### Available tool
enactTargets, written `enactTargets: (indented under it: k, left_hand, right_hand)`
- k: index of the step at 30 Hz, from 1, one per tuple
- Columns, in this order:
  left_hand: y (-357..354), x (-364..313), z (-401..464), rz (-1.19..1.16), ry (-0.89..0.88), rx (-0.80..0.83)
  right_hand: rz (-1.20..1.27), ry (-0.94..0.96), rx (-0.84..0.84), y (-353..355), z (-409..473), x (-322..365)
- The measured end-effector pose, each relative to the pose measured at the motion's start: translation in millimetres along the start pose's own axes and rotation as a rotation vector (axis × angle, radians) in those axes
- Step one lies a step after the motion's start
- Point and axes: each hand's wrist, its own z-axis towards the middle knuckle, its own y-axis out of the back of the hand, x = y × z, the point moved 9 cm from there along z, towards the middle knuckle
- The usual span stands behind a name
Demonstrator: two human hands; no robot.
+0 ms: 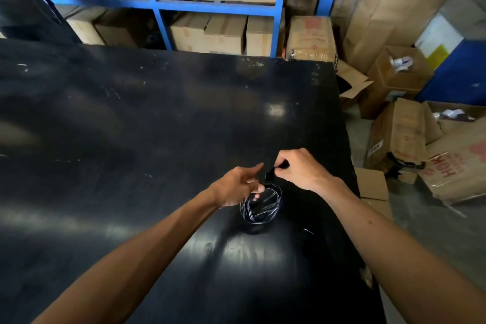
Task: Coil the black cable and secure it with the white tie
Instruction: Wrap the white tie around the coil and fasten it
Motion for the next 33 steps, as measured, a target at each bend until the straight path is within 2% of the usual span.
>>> enactTargets:
  k: [4, 9, 12, 15, 18, 21, 26, 28, 31, 33]
  left_hand:
    - [4.2, -11.9, -12.5, 0.001, -0.036, 0.017]
    - [16.5, -14.8, -27.3, -0.097, -0.026, -0.027]
    - [20.5, -19.6, -34.1, -0.082, -0.004, -0.053]
    - [27.3, -25.2, -39.1, -0.071, 0.027, -0.095]
    - [28.4, -31.9, -45.8, -0.108, 0.050, -0.098]
    - [28.8, -36.2, -50.9, -0.191, 0.071, -0.104]
    - [29.5, -46.4, -59.3, -0.377, 0.109, -0.084]
    - [26.6, -54.4, -62.5, -0.390, 0.071, -0.061]
    - [30.1, -66.5, -66.7, -0.116, -0.091, -0.104]
    - [31.9, -74.3, -72.9, 0.073, -0.229, -0.137]
  right_hand:
    - [0.064, 0.085, 0.124, 0.0, -9.7, 26.9]
    - [0.022, 0.161, 0.179, 9.2, -21.5, 50.0]
    - [-0.030, 0.216, 0.113, 15.2, -31.1, 65.5]
    - [-0.119, 0.351, -0.010, 23.8, -46.5, 88.6]
    - [-0.285, 0.531, -0.106, 22.6, -69.5, 114.4]
    - [-0.448, 0.605, -0.169, 13.9, -89.4, 127.6]
    - [-0.635, 0.601, -0.248, 8.4, -107.8, 134.7]
    - [-0.647, 0.590, -0.279, 9.3, -109.2, 136.4]
    - [-0.556, 0.477, -0.316, 19.8, -102.6, 130.8]
    - [-0.394, 0.357, -0.305, 31.0, -96.3, 121.9]
